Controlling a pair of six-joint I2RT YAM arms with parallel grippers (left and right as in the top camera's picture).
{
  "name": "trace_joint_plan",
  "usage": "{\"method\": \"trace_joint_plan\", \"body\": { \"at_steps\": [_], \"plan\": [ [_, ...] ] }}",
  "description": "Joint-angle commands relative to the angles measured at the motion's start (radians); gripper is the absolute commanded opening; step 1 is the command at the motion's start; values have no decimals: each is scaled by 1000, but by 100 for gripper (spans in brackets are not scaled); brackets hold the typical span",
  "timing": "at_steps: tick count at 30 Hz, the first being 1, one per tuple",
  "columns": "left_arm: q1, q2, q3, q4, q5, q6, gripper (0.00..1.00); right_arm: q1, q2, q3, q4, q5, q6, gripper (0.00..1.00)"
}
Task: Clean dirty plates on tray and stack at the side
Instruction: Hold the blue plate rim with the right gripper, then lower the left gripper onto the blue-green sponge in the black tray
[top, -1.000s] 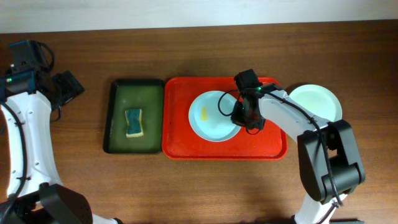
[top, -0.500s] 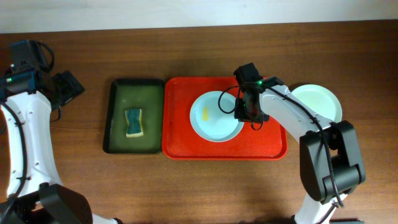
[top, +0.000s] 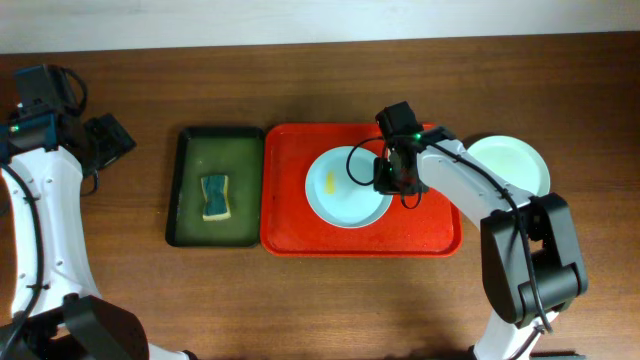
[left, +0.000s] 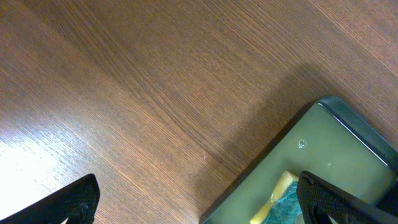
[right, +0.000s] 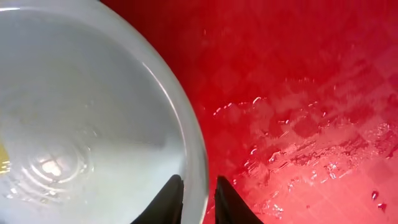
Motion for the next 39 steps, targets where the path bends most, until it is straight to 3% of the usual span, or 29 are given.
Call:
{"method": "trace_joint_plan", "body": {
  "at_steps": [1, 7, 9, 10, 11, 15, 23, 24, 25, 35, 39],
  "plan": [
    [3, -8, 6, 2, -4, -17, 99, -5, 15, -18, 9, 23, -6, 19],
    [3, -8, 6, 2, -4, -17, 99, -5, 19, -26, 24, 23, -6, 4],
    [3, -8, 6, 2, -4, -17, 99, -5, 19, -26, 24, 23, -6, 4],
    [3, -8, 6, 2, -4, -17, 99, -5, 19, -26, 26, 23, -6, 14],
    [3, -8, 6, 2, -4, -17, 99, -5, 20, -26, 31, 23, -6, 15],
    [3, -8, 6, 1, -4, -17, 100, -5, 20, -47, 64, 23, -6, 4],
    [3, -8, 6, 2, -4, -17, 99, -5, 20, -47, 63, 20, -6, 13],
    [3, -8, 6, 1, -4, -17, 100, -5, 20, -47, 62, 19, -6, 12],
    [3, -8, 6, 1, -4, -17, 99, -5, 20, -47, 61, 19, -6, 4],
    [3, -8, 6, 6, -4, -17, 99, -5, 19, -46, 66, 19, -6, 4],
    [3, -8, 6, -58, 90, -21, 99, -5, 19, -46, 68, 19, -7, 5]
  ]
}}
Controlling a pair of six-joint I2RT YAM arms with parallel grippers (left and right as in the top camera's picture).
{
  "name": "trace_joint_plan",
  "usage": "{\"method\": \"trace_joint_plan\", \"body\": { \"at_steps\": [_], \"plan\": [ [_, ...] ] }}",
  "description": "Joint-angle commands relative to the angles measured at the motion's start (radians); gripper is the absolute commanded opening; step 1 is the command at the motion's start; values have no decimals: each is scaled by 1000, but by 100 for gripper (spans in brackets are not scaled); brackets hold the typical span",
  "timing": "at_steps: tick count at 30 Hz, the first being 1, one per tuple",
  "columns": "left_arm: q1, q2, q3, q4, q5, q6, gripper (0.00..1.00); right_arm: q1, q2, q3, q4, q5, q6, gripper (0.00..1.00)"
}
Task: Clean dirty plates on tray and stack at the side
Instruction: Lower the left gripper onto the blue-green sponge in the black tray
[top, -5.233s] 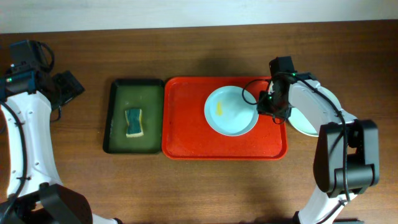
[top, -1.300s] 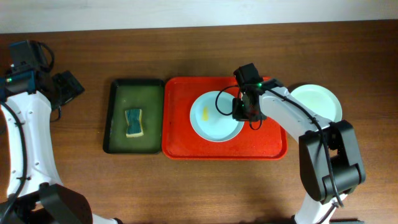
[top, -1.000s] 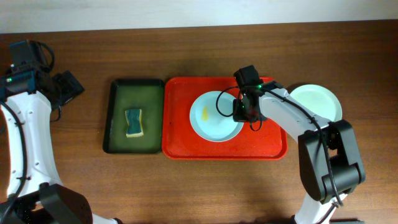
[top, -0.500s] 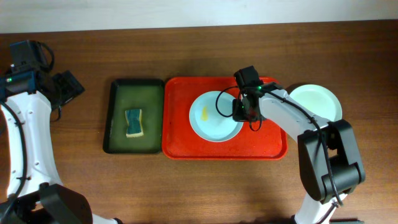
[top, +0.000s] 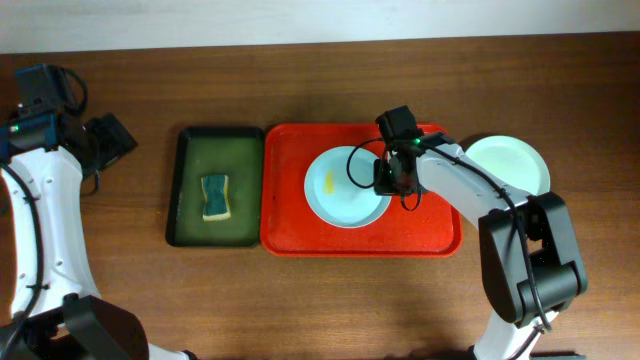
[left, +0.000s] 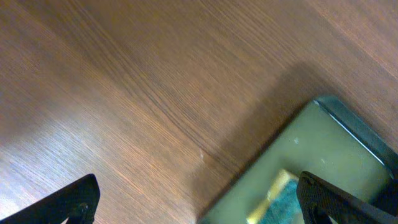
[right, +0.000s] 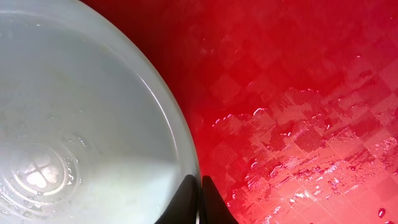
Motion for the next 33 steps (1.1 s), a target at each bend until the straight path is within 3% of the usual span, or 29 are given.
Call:
{"method": "trace_joint_plan", "body": {
  "at_steps": [1, 2, 3, 4, 8, 9, 10, 12, 13, 14, 19, 21, 22, 23, 24, 26, 28, 29, 33],
  "plan": [
    [3, -8, 6, -132, 93, -20, 99, -5, 18, -11, 3, 8, 7, 5],
    [3, -8, 6, -174, 156, -19, 99, -5, 18, -11, 3, 8, 7, 5],
    [-4, -8, -2, -187, 239, 58, 100, -5, 18, -11, 3, 9, 7, 4],
    [-20, -8, -10, -191, 291, 132, 92, -5, 18, -11, 4, 9, 7, 4],
    [-129, -8, -60, -195, 290, 207, 61, -4, 18, -11, 3, 9, 7, 4],
    [-169, -8, -86, -180, 291, 207, 31, -4, 18, -11, 3, 9, 7, 4],
    [-201, -8, -101, -176, 291, 206, 22, -4, 18, -11, 3, 8, 7, 4],
    [-241, -8, -103, -183, 292, 206, 32, -4, 18, -11, 3, 8, 7, 4],
    [-255, -8, -103, -188, 292, 206, 32, -4, 18, -11, 3, 8, 7, 4],
    [-266, -8, -103, -187, 295, 206, 41, -4, 18, -11, 3, 9, 7, 4],
    [-268, -8, -104, -177, 294, 206, 36, -4, 18, -11, 3, 8, 7, 4],
    [-268, -8, -104, -177, 294, 206, 45, -3, 18, -11, 4, 8, 7, 4],
    [-268, -8, -104, -176, 294, 206, 52, -4, 18, -11, 4, 9, 7, 4],
    [-268, -8, -104, -176, 295, 206, 68, -4, 18, -11, 4, 8, 7, 4],
    [-268, -8, -104, -175, 295, 206, 100, -3, 18, -11, 4, 8, 8, 4],
    [-268, -8, -104, -175, 295, 206, 100, -4, 18, -11, 4, 9, 7, 4],
    [-269, -8, -104, -175, 294, 206, 76, -4, 18, -11, 4, 9, 7, 4],
    [-268, -8, -105, -175, 294, 206, 72, -4, 18, -11, 4, 9, 7, 4],
    [-269, -8, -150, -149, 294, 206, 73, -3, 18, -11, 4, 8, 7, 4]
  ]
}}
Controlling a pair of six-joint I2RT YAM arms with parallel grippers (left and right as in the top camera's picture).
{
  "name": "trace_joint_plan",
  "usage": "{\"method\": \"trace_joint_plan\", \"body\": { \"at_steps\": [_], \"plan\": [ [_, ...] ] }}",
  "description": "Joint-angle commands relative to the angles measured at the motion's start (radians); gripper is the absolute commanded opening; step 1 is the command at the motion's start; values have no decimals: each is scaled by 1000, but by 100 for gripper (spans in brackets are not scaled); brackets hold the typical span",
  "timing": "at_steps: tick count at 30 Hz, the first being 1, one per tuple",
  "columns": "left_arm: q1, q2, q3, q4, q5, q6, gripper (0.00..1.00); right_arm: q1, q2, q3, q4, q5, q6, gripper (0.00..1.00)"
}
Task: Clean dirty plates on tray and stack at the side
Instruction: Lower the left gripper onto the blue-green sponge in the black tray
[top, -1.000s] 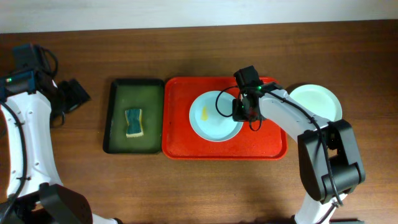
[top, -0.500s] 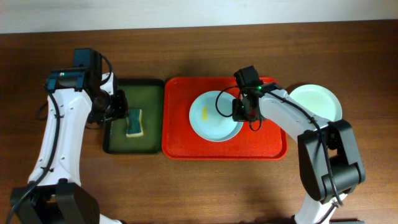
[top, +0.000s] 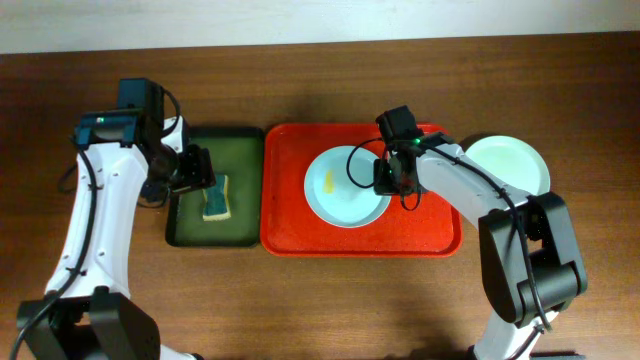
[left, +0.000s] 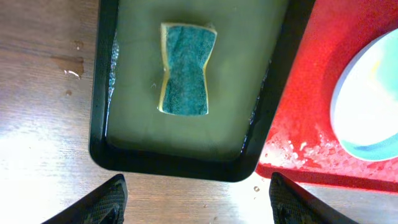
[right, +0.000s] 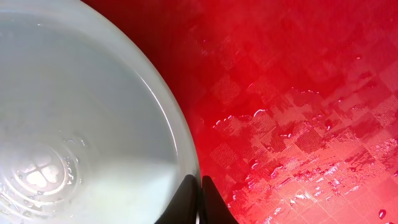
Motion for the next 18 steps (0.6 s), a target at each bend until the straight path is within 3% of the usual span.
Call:
{"method": "trace_joint_plan", "body": {
  "at_steps": [1, 2, 4, 6, 7, 11, 18],
  "plan": [
    [-2, -8, -76, 39, 11, 5, 82, -4, 17, -11, 2, 8, 8, 4],
    [-1, -8, -97, 55, 11, 6, 99, -4, 17, -11, 2, 9, 8, 4],
    [-1, -8, -138, 89, 11, 5, 100, -4, 17, -11, 3, 9, 8, 4],
    [-1, -8, -171, 129, 11, 6, 73, -4, 17, -11, 3, 9, 8, 4],
    [-2, -8, -197, 165, 11, 5, 65, -4, 17, -11, 3, 9, 8, 4],
    [-2, -8, -286, 277, 11, 5, 64, -4, 17, -11, 3, 9, 8, 4],
    [-2, -7, -369, 428, -1, -39, 46, -4, 17, -11, 3, 8, 8, 4]
  ]
}}
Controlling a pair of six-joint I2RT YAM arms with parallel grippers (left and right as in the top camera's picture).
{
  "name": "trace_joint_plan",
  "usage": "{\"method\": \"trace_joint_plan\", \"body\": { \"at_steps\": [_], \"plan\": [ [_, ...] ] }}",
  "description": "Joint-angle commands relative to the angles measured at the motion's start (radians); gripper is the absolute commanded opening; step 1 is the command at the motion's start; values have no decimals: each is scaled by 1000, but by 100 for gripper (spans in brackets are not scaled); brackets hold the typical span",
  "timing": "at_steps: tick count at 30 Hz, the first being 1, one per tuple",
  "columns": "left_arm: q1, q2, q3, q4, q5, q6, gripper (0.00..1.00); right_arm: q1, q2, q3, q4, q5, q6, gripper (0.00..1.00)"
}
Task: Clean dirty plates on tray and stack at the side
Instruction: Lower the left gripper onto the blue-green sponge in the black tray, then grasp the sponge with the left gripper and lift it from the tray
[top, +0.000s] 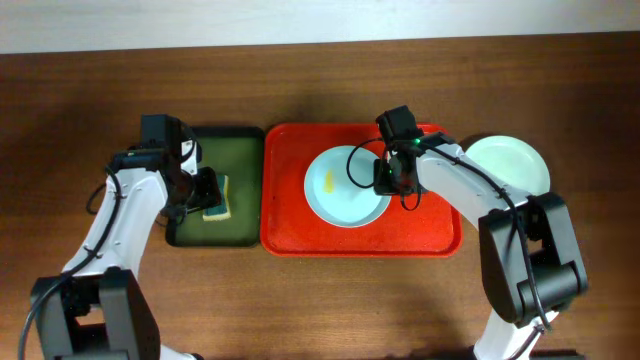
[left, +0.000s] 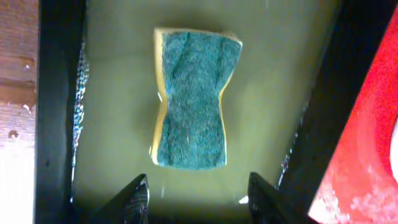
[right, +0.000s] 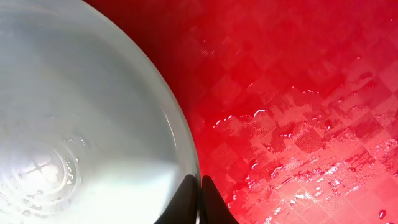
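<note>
A white plate with a yellow smear lies on the red tray. My right gripper is shut on the plate's right rim, one finger inside and one outside. A green-and-yellow sponge lies in shallow water in the black tray. My left gripper stands open low over the black tray, the sponge just ahead of its fingertips and untouched. A clean white plate sits on the table right of the red tray.
The red tray's floor is wet with droplets. The black tray's walls flank the sponge on both sides. Bare wooden table surrounds both trays.
My left gripper has dropped lower and closer over the black tray, so the sponge now fills its view. The right gripper stays shut on the plate's rim.
At first my left arm was far left off the trays, and the right fingers straddled the plate's rim slightly apart. Then the right gripper was shut on the rim. The left arm later stood above the black tray, and now hangs low over the sponge.
</note>
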Motion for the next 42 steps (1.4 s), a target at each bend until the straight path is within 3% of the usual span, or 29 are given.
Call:
{"method": "trace_joint_plan", "body": {
  "at_steps": [1, 5, 10, 14, 23, 26, 28, 42],
  "plan": [
    [-2, -6, -15, 23, -22, -64, 43, -4, 18, -11, 3, 8, 7, 4],
    [-5, -6, 34, -8, -46, -71, 42, -3, 18, -11, 3, 9, 7, 5],
    [-87, 0, 40, 107, -63, -91, 40, -4, 18, -11, 3, 9, 7, 5],
    [-151, 30, 40, 116, -272, -207, 47, -4, 18, -11, 3, 9, 7, 5],
    [-149, 160, 40, 112, -272, -203, 48, -4, 18, -11, 3, 9, 7, 5],
    [-149, 161, 40, 108, -255, -145, 40, -4, 18, -11, 3, 9, 7, 4],
    [-149, 161, 40, 108, -216, -88, 40, -4, 18, -11, 3, 8, 7, 4],
    [-145, 161, 40, 131, -257, -89, 44, -4, 18, -11, 3, 8, 7, 4]
  ]
}}
